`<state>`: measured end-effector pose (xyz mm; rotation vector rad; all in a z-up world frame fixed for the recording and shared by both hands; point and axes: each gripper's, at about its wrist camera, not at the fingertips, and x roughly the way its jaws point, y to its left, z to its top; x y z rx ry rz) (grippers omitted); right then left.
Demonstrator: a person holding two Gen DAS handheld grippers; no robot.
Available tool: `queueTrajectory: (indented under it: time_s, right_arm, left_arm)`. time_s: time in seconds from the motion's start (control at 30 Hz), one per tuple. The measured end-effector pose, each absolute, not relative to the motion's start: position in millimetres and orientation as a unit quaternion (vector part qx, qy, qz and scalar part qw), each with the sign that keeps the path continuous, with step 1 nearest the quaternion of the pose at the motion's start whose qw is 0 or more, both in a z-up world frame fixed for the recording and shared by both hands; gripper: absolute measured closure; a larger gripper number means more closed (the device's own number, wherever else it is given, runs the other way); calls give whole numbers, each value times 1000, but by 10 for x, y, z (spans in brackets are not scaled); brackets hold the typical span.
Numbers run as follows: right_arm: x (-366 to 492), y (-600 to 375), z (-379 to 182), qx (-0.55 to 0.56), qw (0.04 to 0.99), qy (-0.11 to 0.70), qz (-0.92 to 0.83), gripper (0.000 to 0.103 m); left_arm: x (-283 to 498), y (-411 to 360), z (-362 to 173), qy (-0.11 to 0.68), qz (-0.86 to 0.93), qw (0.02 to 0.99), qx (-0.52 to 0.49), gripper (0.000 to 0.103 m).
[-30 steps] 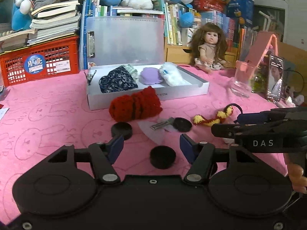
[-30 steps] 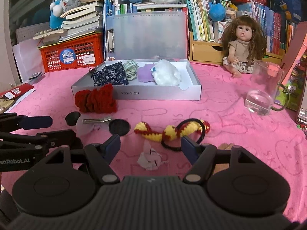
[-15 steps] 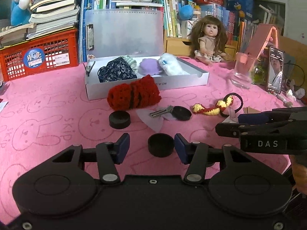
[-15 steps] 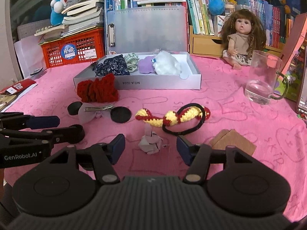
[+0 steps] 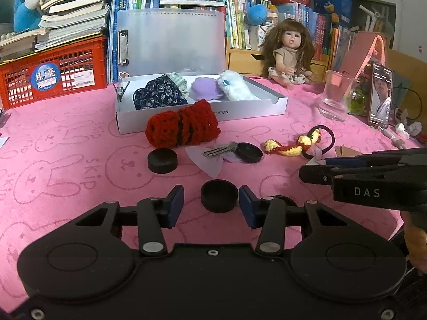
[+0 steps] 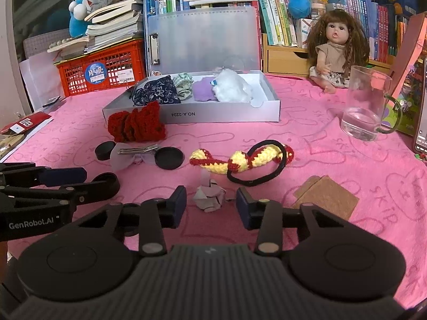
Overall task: Organize objects
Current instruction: 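Move the left tool down onto a black round lid and close on it, then lift the black lid with the left tool while the right tool grasps the white paper scrap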
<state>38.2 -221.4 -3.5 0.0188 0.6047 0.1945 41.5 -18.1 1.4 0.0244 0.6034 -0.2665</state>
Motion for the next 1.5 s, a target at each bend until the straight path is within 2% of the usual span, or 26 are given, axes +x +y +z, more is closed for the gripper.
queueTrajectory:
  time_s: [0.17, 0.23, 0.47, 1.13, 1.5]
  right_arm:
    - [386, -2222, -38, 12, 950, 298, 95, 62]
    - [386, -2220, -39, 10, 950, 298, 95, 62]
    - [384, -2235, -17, 16, 953, 290, 87, 69]
    - [674, -2293, 233, 52, 957, 272, 84, 69]
    - [1065, -2310, 412, 71, 957, 268, 85, 69]
  left_arm:
    - [417, -191, -6, 301, -133, 944, 11, 65]
    - [419, -193, -7, 302, -133, 944, 9, 75]
    - [404, -196, 44, 291, -126, 948, 12, 75]
    - [733, -30, 364, 263, -92, 960, -17, 75]
    - [1174, 112, 595, 246, -63, 967, -38, 75]
